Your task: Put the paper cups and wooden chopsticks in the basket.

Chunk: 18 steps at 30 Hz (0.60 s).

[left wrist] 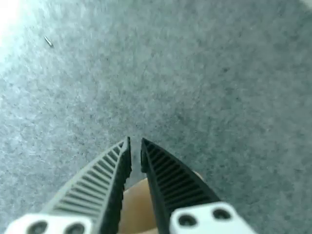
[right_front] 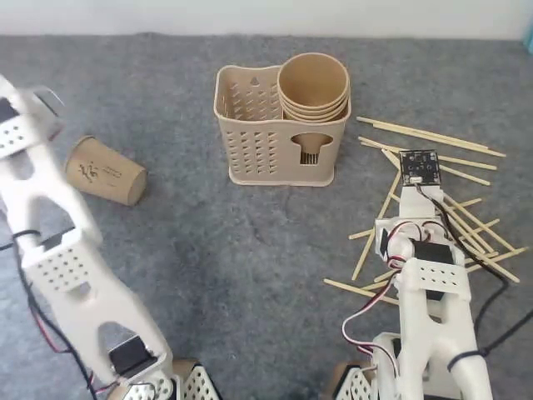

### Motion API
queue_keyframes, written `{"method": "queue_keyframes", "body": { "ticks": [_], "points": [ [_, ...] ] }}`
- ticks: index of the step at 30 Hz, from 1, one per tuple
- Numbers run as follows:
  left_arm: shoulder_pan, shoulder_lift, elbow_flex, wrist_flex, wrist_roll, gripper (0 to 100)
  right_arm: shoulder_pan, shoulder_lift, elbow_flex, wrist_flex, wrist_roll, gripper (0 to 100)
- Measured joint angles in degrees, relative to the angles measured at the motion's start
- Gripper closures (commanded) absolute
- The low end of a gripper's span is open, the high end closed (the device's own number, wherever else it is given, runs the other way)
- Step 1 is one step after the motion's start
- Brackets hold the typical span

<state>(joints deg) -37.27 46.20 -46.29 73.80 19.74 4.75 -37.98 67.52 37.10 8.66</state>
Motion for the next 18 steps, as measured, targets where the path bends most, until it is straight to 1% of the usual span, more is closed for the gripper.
{"method": "queue_keyframes", "body": {
  "ticks": [4, 7, 9, 13, 18],
  "points": [
    [-0.09, 5.01, 0.0, -0.26, 0.0, 97, 0.26, 0.0, 0.0, 0.0, 0.0, 99.1],
    [-0.09, 6.42, 0.0, -0.09, 0.0, 97, 0.18, 0.0, 0.0, 0.0, 0.0, 99.1],
    [-0.09, 6.42, 0.0, 1.41, 0.0, 97, 0.09, 0.0, 0.0, 0.0, 0.0, 99.1],
    [1.14, 6.42, -1.41, 8.7, 0.09, 97, 0.09, 0.0, 0.0, 0.0, 0.0, 99.1],
    [5.63, 6.42, -8.09, 21.63, 0.09, 99, 0.09, 0.0, 0.0, -0.09, 0.0, 99.1]
  ]
}}
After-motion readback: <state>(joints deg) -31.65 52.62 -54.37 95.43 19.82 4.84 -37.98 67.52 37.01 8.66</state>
